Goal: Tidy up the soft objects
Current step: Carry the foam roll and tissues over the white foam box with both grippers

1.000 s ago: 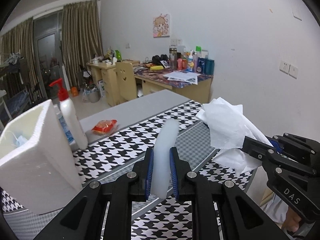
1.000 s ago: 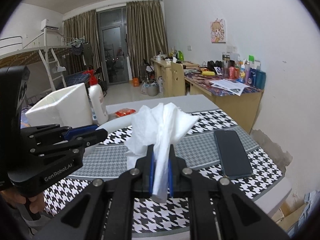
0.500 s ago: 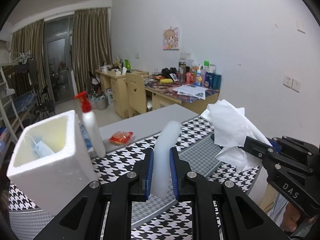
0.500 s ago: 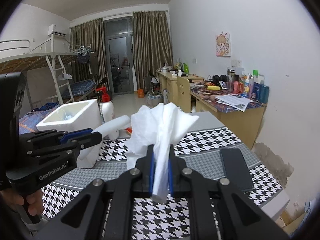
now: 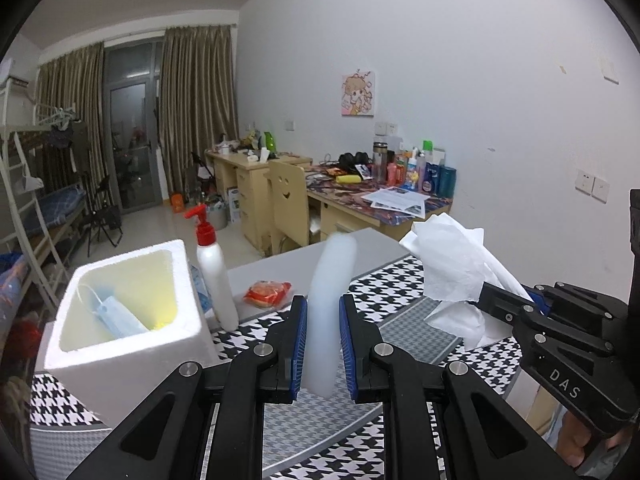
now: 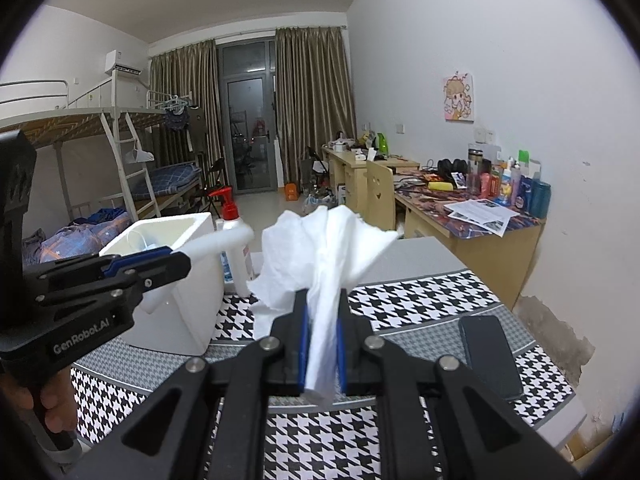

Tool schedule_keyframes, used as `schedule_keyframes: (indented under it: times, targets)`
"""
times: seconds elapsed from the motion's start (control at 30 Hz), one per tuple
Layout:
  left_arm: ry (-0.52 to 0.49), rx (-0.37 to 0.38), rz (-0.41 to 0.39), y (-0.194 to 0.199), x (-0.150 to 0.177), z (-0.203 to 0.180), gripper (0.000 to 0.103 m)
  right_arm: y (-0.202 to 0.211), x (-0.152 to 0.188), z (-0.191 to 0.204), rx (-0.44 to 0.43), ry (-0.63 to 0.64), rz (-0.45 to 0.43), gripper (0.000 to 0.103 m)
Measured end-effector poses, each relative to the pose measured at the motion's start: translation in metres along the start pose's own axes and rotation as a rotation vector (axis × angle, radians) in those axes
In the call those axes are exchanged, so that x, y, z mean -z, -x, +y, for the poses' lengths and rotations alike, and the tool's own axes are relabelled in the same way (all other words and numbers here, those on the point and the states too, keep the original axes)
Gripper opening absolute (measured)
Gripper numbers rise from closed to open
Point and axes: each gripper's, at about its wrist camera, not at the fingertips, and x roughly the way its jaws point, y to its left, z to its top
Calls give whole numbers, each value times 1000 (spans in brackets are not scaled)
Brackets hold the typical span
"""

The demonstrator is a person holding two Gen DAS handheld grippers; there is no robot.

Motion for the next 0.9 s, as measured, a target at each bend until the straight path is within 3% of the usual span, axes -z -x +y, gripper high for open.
schedule_keyframes:
  times: [0.4, 0.9]
  targets:
    - [9, -42, -24, 8, -10, 22, 18, -2, -16, 15, -35, 18, -28, 15]
    - [27, -150, -76, 24, -17, 52, 18, -17, -34, 46, -128, 59, -42, 15]
